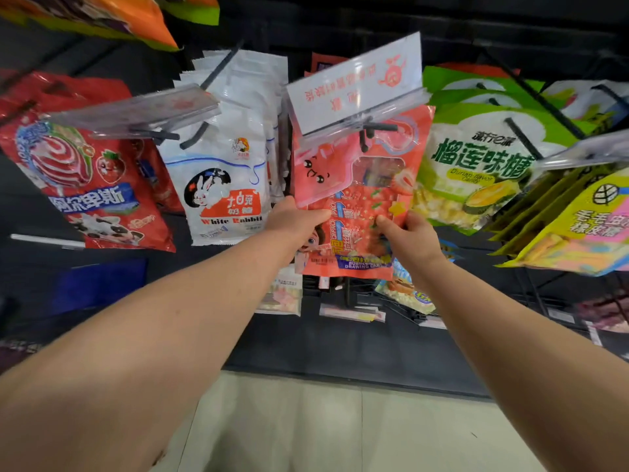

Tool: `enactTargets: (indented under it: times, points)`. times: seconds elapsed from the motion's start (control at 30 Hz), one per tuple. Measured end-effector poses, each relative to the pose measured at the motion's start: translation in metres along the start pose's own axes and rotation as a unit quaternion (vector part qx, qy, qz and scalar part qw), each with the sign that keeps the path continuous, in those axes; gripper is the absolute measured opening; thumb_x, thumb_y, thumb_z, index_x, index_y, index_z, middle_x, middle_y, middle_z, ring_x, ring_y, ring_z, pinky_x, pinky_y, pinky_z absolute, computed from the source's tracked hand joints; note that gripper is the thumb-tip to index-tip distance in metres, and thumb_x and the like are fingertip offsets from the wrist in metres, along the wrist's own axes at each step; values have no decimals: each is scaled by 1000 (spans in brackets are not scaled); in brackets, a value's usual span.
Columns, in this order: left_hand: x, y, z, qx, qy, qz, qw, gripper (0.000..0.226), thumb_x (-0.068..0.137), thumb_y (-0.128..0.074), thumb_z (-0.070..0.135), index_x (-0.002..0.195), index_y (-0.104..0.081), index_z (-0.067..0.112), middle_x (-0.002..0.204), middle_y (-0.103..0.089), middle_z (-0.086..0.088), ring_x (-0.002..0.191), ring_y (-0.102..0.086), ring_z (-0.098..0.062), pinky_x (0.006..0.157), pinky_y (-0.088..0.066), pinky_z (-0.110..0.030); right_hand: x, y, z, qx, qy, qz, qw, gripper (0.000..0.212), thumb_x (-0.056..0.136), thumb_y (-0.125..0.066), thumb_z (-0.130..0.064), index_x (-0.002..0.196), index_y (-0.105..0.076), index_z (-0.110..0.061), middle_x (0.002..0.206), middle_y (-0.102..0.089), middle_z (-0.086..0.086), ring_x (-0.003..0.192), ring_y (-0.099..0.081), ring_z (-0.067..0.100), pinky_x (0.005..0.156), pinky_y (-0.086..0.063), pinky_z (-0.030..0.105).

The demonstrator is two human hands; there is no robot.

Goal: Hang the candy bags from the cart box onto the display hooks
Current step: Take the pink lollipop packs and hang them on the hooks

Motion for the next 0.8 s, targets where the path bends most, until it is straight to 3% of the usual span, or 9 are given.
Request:
enactTargets:
  times: [0.07,0.13,0.2,0.27,0.37,0.47,0.6,0.7,0.8]
  points:
    - [2,-1,-2,-5,4,4,1000,38,83,-73,20,117,-60,7,113,-68,-13,102,-65,-27,94,-52,-44,2,0,-1,-34,4,-2,999,31,92,-60,-25,69,-44,-13,72,-55,3,61,-57,10,54,-45,18]
    - [2,1,-2,-1,2,25,1000,37,83,-72,21,116,-60,8,111,-68,-8,96,-65,-23,81,-54,-35,3,-1,0,-64,-1,-12,998,28,92,-60,-29,72,-45,-16,73,-53,1,73,-52,21,64,-42,28]
    - [-4,1,1,24,-4,40,999,40,84,-72,24,118,-58,10,110,-67,-4,93,-63,-21,73,-50,-29,-2,-1,-3,-111,-10,-24,994,24,92,-61,-32,104,-57,-12,100,-62,7,95,-58,30,77,-43,34]
    - [-14,-1,6,45,-16,38,998,46,82,-72,24,122,-53,11,107,-65,-2,97,-63,-23,81,-49,-31,-13,2,-8,-180,-4,-33,983,50,92,-60,-33,133,-45,-9,126,-56,12,113,-55,33,81,-40,34]
    - [-39,-3,16,128,-70,4,989,50,83,-70,28,127,-50,15,108,-60,0,110,-59,-26,90,-48,-33,-35,8,-23,-321,60,-55,944,60,91,-59,-36,141,-36,-12,141,-43,13,127,-44,34,91,-40,39]
    - [-65,-7,24,401,-149,-40,903,74,87,-61,45,149,-26,23,152,-34,-5,133,-40,-30,104,-42,-43,-58,9,-35,-495,133,-82,855,67,91,-55,-44,147,-27,-20,152,-29,6,140,-27,29,107,-32,46]
    - [-98,7,28,568,-173,-43,804,81,91,-50,54,154,-10,24,162,-13,-8,143,-22,-34,112,-31,-47,-90,2,-50,-570,188,-130,789,69,92,-51,-49,149,-22,-22,158,-18,2,146,-13,29,113,-22,51]
    - [-124,28,17,614,-156,-39,773,80,92,-46,55,154,-8,21,161,-11,-10,145,-14,-35,113,-23,-50,-110,-15,-56,-577,216,-163,771,69,92,-50,-49,149,-22,-22,159,-15,2,147,-10,30,115,-19,53]
    - [-146,64,-3,610,-103,-28,785,82,92,-43,59,155,-7,21,163,-6,-8,148,-5,-33,117,-15,-52,-131,-42,-59,-572,251,-195,756,67,93,-48,-49,148,-21,-24,159,-13,2,147,-8,29,115,-17,52]
Point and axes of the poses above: each hand's wrist, its own x-axis towards the middle knuckle, its own y-axis out of the back of the hand, z = x × y, the point moved 8 cm from there along x, towards the middle knuckle
